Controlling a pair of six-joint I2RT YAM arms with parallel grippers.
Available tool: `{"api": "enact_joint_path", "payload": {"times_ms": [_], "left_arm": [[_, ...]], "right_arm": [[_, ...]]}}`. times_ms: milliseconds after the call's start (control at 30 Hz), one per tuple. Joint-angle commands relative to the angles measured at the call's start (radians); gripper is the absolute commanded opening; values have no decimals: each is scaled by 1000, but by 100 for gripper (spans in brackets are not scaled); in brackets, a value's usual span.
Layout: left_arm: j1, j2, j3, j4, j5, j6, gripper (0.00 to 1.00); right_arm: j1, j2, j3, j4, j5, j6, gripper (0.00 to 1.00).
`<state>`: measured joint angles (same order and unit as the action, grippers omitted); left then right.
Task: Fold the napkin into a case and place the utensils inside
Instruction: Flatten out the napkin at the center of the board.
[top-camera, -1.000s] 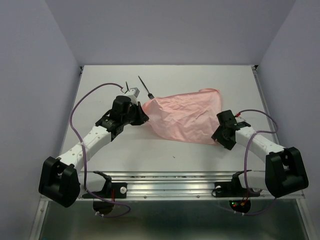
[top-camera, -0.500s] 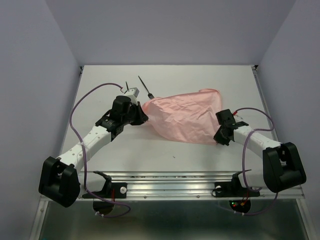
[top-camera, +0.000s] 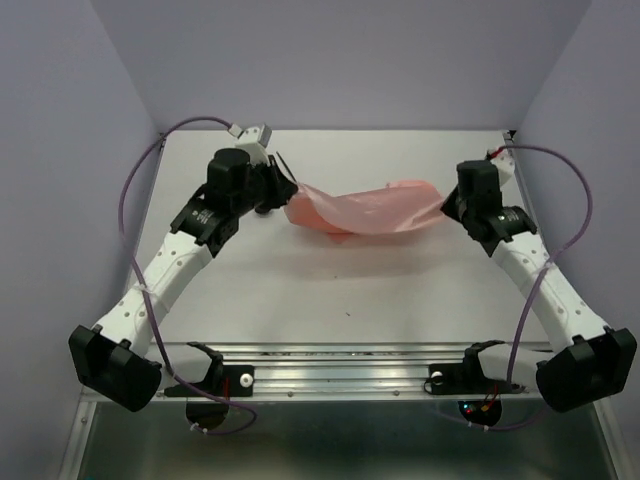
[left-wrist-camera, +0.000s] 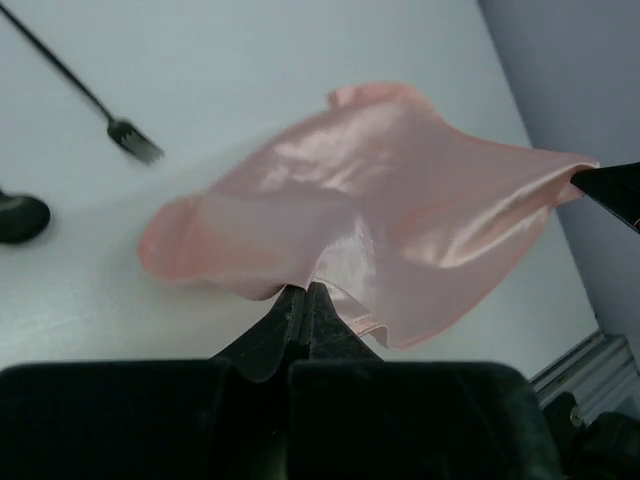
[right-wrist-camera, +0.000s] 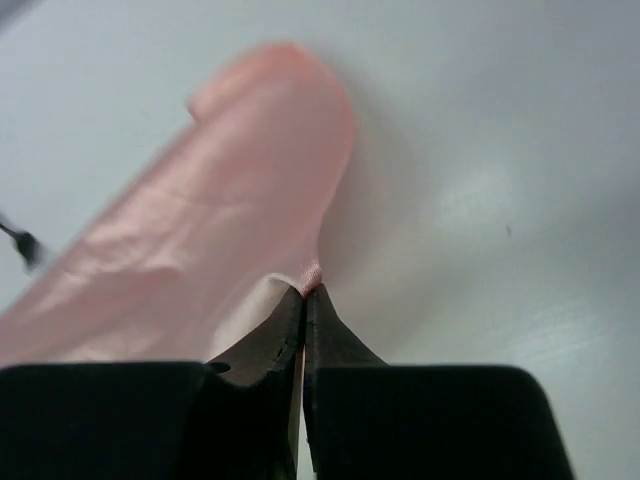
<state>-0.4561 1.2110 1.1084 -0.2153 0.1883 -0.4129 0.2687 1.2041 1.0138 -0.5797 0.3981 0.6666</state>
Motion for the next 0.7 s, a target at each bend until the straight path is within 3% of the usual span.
{"api": "enact_joint_path", "payload": {"times_ms": [0, 267, 667], "left_arm": [[7, -19, 247, -13, -56, 69, 0], [10, -96, 468, -12, -116, 129, 0], [10, -277, 554, -32, -132, 138, 0]], "right_arm": [[0, -72, 259, 21, 188, -151, 1], [0, -146, 604, 69, 225, -304, 1], [0, -278, 759, 40, 196, -325, 1]]}}
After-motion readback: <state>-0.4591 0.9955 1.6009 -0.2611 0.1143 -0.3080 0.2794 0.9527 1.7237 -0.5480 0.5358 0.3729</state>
